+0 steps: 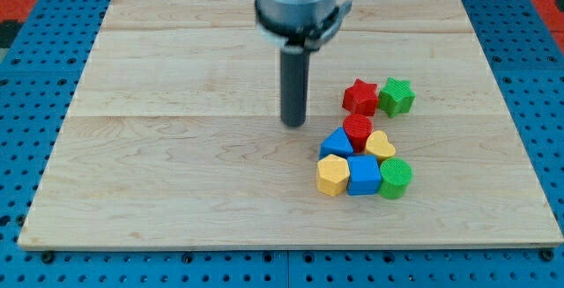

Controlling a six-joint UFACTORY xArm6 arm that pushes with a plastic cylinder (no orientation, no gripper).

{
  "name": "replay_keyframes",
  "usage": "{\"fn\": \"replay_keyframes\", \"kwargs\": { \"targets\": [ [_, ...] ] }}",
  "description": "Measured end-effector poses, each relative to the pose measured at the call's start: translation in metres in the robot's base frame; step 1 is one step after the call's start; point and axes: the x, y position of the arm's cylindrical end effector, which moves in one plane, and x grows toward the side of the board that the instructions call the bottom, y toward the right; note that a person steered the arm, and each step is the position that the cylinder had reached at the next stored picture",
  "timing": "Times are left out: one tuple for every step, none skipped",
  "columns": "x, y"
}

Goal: Push the group of blocks up a bit

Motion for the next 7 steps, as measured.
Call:
{"fn": "replay_keyframes", "kwargs": {
  "targets": [
    [0.082,-0.023],
    [0.120,0.007],
    [0.108,0.073],
    [0.092,0.074],
    [0.071,0.084],
    [0.053,0.083],
    [0.038,0.094]
  ]
}}
